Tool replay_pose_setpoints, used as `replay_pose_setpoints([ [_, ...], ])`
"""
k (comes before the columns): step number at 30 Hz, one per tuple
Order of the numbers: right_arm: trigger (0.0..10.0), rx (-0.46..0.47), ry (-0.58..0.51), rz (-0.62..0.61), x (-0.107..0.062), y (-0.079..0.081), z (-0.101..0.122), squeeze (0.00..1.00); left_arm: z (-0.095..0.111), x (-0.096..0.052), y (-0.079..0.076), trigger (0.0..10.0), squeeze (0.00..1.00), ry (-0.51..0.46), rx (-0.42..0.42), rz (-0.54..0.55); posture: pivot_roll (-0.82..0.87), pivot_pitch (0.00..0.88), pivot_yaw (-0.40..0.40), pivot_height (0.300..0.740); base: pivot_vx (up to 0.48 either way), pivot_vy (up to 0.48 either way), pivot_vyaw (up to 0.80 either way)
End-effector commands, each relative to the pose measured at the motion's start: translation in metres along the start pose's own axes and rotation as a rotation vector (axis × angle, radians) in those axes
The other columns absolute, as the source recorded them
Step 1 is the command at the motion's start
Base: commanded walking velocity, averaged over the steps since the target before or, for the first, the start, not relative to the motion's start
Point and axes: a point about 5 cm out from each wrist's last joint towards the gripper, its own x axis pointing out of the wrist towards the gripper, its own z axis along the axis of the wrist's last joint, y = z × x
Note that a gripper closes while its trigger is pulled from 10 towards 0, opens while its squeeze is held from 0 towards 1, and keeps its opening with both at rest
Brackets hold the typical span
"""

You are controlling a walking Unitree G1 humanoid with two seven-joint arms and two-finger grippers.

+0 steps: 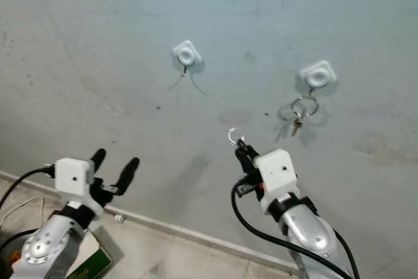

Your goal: Hang keys on a hook

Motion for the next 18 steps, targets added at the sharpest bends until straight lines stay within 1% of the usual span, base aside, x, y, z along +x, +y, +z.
replay_pose_setpoints([
  [1, 10.0, -0.008, 0.0, -0.012, -0.002, -0.003, 0.001, 0.0, 0.001, -0.002, -0.007, 10.0, 0.0, -0.011, 0.03, -0.037, -0.05, 0.047, 0.043, 0.74, 0.0, 0.0, 0.0],
  [3, 10.0, -0.009, -0.001, -0.009, -0.002, -0.003, 0.001, 0.0, 0.002, -0.005, -0.013, 10.0, 0.0, -0.022, 0.067, -0.085, -0.05, 0.048, 0.042, 0.74, 0.0, 0.0, 0.0],
  [7, 10.0, -0.018, -0.013, 0.019, 0.0, 0.0, 0.004, 0.0, 0.002, -0.008, -0.016, 10.0, 0.0, -0.019, 0.051, -0.121, -0.04, 0.049, 0.041, 0.74, 0.0, 0.0, 0.0],
  [9, 10.0, -0.03, -0.036, 0.068, 0.005, 0.005, 0.012, 0.0, 0.002, -0.008, -0.016, 10.0, 0.0, -0.02, 0.046, -0.132, -0.04, 0.049, 0.041, 0.74, 0.0, 0.0, 0.0],
  [12, 10.0, -0.027, -0.055, 0.097, 0.008, 0.006, 0.018, 0.0, 0.002, -0.009, -0.016, 10.0, 0.0, -0.023, 0.051, -0.132, -0.03, 0.052, 0.039, 0.74, 0.0, 0.0, 0.0],
  [14, 10.0, -0.02, -0.079, 0.131, 0.011, 0.008, 0.026, 0.0, 0.004, -0.011, -0.015, 10.0, 0.0, -0.03, 0.065, -0.13, -0.02, 0.052, 0.037, 0.74, 0.0, 0.0, 0.0],
  [15, 10.0, -0.019, -0.105, 0.163, 0.013, 0.01, 0.033, 0.0, 0.005, -0.014, -0.017, 10.0, 0.0, -0.037, 0.079, -0.156, -0.02, 0.055, 0.034, 0.74, 0.0, 0.0, 0.0],
  [16, 10.0, -0.019, -0.109, 0.168, 0.013, 0.011, 0.035, 0.0, 0.005, -0.015, -0.017, 10.0, 0.0, -0.039, 0.08, -0.166, -0.02, 0.055, 0.034, 0.74, 0.0, 0.0, 0.0],
  [18, 10.0, -0.022, -0.12, 0.19, 0.014, 0.012, 0.038, 0.0, 0.007, -0.016, -0.017, 10.0, 0.0, -0.051, 0.11, -0.176, -0.01, 0.056, 0.032, 0.74, 0.0, 0.0, 0.0],
])
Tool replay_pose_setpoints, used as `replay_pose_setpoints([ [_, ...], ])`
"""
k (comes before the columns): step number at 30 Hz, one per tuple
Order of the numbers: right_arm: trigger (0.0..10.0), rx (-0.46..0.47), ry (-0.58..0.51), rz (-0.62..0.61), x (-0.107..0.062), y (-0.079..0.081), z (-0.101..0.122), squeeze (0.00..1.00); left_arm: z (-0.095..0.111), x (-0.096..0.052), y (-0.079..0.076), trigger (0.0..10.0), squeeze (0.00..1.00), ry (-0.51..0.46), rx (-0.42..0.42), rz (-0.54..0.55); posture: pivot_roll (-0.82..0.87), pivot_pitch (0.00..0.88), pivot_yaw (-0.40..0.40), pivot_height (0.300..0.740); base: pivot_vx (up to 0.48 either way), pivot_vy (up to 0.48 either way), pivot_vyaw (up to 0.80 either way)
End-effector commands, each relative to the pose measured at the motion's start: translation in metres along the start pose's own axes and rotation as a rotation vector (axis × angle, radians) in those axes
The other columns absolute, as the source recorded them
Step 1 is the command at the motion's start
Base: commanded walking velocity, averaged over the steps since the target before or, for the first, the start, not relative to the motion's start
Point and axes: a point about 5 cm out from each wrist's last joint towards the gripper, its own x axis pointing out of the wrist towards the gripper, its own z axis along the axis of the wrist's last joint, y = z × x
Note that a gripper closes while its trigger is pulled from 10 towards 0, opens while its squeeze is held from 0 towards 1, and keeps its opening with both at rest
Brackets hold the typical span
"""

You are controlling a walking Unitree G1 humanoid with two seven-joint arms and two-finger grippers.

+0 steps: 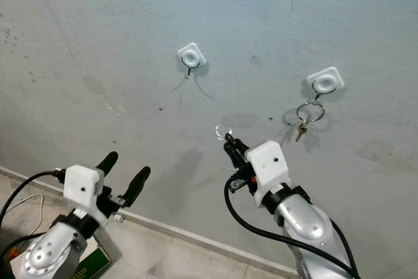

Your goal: Hang keys on a hook

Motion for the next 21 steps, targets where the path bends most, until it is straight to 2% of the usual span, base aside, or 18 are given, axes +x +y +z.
replay_pose_setpoints([
  [1, 10.0, -0.003, -0.028, 0.037, 0.002, 0.005, 0.008, 0.0, 0.006, -0.001, -0.001, 10.0, 0.0, -0.026, 0.036, -0.015, -0.01, 0.056, 0.032, 0.74, 0.0, 0.0, 0.0],
  [8, 10.0, 0.02, -0.081, 0.075, 0.012, 0.011, 0.019, 0.0, 0.005, 0.0, 0.001, 10.0, 0.0, -0.023, 0.022, -0.02, 0.0, 0.06, 0.036, 0.74, 0.0, 0.0, 0.0],
  [14, 10.0, 0.044, -0.136, 0.122, 0.027, 0.019, 0.033, 0.0, 0.006, 0.0, 0.002, 10.0, 0.0, -0.027, 0.036, -0.035, 0.01, 0.057, 0.043, 0.74, 0.0, 0.0, 0.0],
  [21, 10.0, 0.039, -0.172, 0.124, 0.039, 0.02, 0.041, 0.0, 0.01, 0.005, 0.003, 10.0, 0.0, -0.046, 0.056, -0.051, 0.01, 0.057, 0.046, 0.74, 0.0, 0.0, 0.0],
])
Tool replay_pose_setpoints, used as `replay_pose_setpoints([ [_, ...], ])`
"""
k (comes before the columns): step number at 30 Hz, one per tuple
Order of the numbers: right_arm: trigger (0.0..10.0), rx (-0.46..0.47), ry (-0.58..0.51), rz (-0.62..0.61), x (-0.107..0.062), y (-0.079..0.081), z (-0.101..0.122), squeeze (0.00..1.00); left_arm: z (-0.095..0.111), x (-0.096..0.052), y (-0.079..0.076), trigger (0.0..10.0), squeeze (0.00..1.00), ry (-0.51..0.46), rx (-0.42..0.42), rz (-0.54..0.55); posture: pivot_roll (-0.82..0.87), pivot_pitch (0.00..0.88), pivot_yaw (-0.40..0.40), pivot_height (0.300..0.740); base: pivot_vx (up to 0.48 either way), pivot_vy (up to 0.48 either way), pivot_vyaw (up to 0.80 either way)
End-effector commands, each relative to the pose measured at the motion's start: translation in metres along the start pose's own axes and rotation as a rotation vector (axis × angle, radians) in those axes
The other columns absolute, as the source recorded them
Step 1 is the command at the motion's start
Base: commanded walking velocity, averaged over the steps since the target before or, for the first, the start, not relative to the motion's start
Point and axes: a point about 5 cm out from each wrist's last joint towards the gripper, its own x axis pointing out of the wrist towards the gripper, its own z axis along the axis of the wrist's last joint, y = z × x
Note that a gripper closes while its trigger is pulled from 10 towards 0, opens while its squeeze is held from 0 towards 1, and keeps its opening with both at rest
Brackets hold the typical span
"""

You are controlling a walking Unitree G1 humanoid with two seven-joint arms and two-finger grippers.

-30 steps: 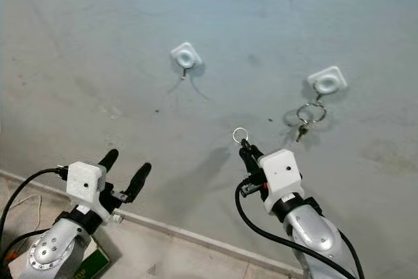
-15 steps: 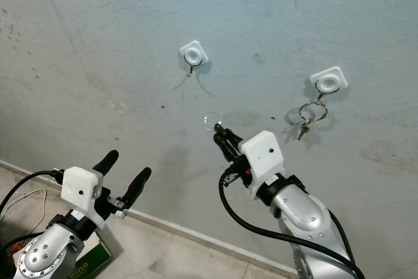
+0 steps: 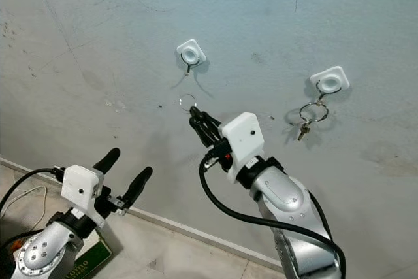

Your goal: Hang keys on a hook

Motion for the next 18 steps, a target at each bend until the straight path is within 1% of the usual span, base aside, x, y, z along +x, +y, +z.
replay_pose_setpoints([
  [1, 10.0, -0.008, -0.011, 0.005, 0.006, 0.0, 0.001, 0.0, 0.001, 0.001, 0.001, 10.0, 0.0, -0.005, 0.012, -0.013, 0.02, 0.055, 0.048, 0.74, 0.0, 0.0, 0.0],
  [2, 10.0, -0.019, -0.015, 0.005, 0.009, -0.001, 0.002, 0.0, 0.003, 0.002, 0.0, 10.0, 0.0, -0.01, 0.012, -0.023, 0.02, 0.055, 0.048, 0.74, 0.0, 0.0, 0.0],
  [4, 10.0, -0.035, -0.021, 0.006, 0.012, -0.003, 0.003, 0.0, 0.007, 0.005, 0.0, 10.0, 0.0, -0.033, 0.043, -0.031, 0.02, 0.055, 0.048, 0.74, 0.0, 0.0, 0.0],
  [8, 10.0, -0.065, -0.027, 0.011, 0.015, -0.004, 0.003, 0.0, 0.015, 0.009, -0.001, 10.0, 0.0, -0.065, 0.069, -0.038, 0.01, 0.045, 0.049, 0.74, 0.0, 0.0, 0.0],
  [9, 10.0, -0.072, -0.026, 0.006, 0.017, -0.006, 0.003, 0.0, 0.021, 0.012, -0.003, 10.0, 0.0, -0.089, 0.077, -0.048, 0.01, 0.043, 0.049, 0.74, 0.0, 0.0, 0.0],
  [12, 10.0, -0.079, -0.027, -0.004, 0.019, -0.009, 0.001, 0.0, 0.03, 0.018, -0.008, 10.0, 0.0, -0.125, 0.079, -0.055, 0.01, 0.043, 0.049, 0.74, 0.0, 0.0, 0.0],
  [18, 10.0, -0.093, -0.038, -0.008, 0.022, -0.011, 0.0, 0.0, 0.032, 0.02, -0.011, 10.0, 0.0, -0.136, 0.074, -0.054, 0.01, 0.043, 0.049, 0.74, 0.0, 0.0, 0.0],
])
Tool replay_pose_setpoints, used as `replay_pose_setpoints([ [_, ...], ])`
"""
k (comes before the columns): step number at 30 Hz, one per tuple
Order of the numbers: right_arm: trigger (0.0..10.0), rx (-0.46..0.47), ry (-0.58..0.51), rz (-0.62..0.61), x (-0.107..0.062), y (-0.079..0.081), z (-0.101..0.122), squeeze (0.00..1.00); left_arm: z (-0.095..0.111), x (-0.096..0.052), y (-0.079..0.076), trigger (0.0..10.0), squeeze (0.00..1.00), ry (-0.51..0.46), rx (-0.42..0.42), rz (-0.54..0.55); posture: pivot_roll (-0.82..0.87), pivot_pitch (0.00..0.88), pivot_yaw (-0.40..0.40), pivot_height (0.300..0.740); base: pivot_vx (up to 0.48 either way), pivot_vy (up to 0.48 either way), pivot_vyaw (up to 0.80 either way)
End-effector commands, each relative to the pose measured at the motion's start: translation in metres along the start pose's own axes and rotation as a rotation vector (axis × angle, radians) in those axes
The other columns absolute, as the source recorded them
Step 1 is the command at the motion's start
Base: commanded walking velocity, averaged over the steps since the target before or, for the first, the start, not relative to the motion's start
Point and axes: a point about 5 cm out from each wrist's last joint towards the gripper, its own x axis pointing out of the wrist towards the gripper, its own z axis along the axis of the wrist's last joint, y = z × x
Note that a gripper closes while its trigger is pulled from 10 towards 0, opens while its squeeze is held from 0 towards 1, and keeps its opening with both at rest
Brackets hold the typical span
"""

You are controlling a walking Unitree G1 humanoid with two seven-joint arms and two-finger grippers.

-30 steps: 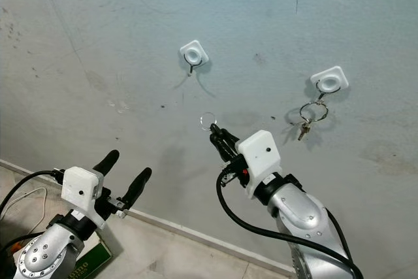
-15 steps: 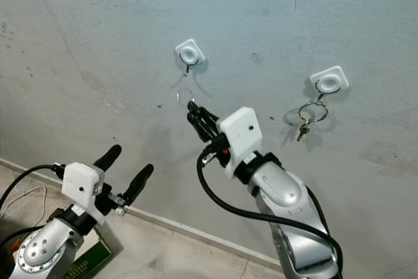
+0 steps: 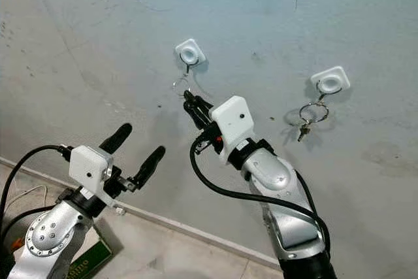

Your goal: Hang keys on a hook

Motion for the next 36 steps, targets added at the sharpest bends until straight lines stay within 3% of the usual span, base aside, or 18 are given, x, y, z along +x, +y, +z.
replay_pose_setpoints([
  [1, 10.0, -0.028, -0.026, -0.002, 0.003, -0.002, 0.006, 0.0, 0.003, -0.001, 0.001, 10.0, 0.0, -0.001, 0.014, 0.008, 0.01, 0.043, 0.049, 0.74, 0.0, 0.0, 0.0],
  [7, 10.0, -0.061, -0.043, -0.042, 0.003, -0.006, 0.007, 0.0, 0.004, 0.0, 0.001, 10.0, 0.0, -0.002, 0.014, 0.012, 0.02, 0.049, 0.046, 0.74, 0.0, 0.0, 0.0],
  [11, 10.0, -0.085, -0.019, -0.016, -0.007, 0.0, 0.0, 0.0, 0.004, 0.0, 0.0, 10.0, 0.0, 0.0, 0.012, 0.015, 0.02, 0.049, 0.046, 0.74, 0.0, 0.0, 0.0],
  [17, 10.0, -0.146, 0.026, -0.096, -0.03, -0.001, -0.009, 0.0, 0.004, 0.0, 0.0, 10.0, 0.0, 0.0, 0.01, 0.014, 0.01, 0.052, 0.047, 0.74, 0.0, 0.0, 0.0],
  [21, 10.0, -0.281, 0.021, -0.175, -0.037, -0.004, -0.008, 0.0, 0.003, 0.002, 0.0, 10.0, 0.0, -0.001, 0.007, 0.01, 0.0, 0.052, 0.053, 0.74, 0.0, 0.0, 0.0],
  [25, 10.0, -0.354, -0.007, -0.187, -0.034, -0.002, -0.004, 0.0, 0.003, 0.003, 0.0, 10.0, 0.0, -0.002, 0.004, 0.005, 0.0, 0.051, 0.057, 0.74, 0.0, 0.0, 0.0],
  [36, 10.0, -0.373, -0.091, -0.124, -0.014, 0.012, 0.003, 0.0, 0.004, 0.002, 0.001, 10.0, 0.0, 0.003, 0.018, 0.019, 0.02, 0.051, 0.052, 0.74, 0.0, 0.0, 0.0],
])
